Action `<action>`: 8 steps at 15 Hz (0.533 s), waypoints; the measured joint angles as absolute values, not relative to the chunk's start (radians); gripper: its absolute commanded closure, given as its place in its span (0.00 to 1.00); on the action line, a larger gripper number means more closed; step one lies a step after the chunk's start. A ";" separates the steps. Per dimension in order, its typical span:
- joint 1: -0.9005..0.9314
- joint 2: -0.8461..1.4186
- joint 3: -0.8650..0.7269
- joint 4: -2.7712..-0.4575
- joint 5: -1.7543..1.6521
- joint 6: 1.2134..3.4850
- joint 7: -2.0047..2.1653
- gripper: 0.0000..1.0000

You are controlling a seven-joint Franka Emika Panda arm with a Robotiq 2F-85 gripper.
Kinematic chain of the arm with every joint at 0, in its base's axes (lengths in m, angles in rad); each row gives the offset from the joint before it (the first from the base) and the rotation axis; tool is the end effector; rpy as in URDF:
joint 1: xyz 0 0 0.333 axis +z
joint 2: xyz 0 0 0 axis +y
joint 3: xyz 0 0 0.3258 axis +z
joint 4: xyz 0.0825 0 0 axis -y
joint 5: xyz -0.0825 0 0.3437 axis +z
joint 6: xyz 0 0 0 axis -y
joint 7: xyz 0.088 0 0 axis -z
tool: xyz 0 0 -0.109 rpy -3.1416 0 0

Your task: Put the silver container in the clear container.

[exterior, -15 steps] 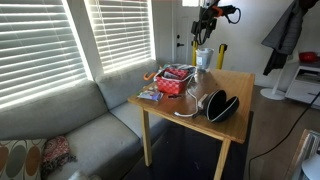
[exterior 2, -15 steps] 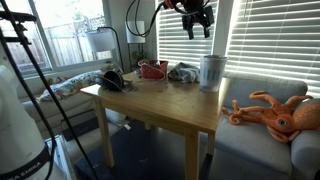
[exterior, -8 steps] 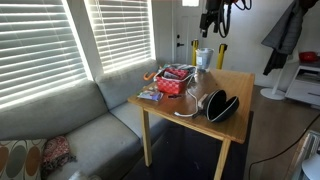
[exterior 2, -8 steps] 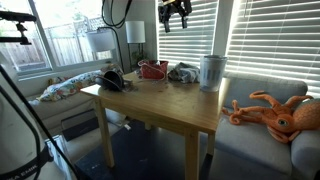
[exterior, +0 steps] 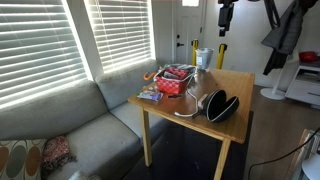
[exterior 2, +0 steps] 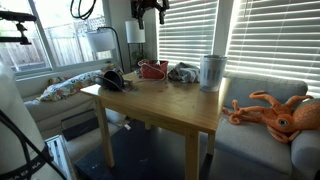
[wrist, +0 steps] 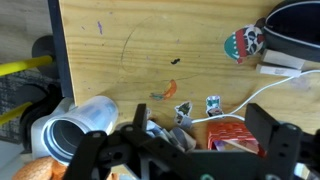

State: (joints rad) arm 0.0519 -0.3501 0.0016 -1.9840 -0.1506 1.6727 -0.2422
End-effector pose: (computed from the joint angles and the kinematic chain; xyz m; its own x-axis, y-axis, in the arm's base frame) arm 0.4064 0.0069 0.6236 0.9529 0.3032 0.0005 0.2995 -0.9414 0.1549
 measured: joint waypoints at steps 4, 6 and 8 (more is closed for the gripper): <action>0.058 -0.365 0.002 -2.003 -0.151 1.669 -0.264 0.00; 0.058 -0.365 0.002 -2.006 -0.151 1.669 -0.265 0.00; 0.058 -0.365 0.002 -2.006 -0.151 1.669 -0.266 0.00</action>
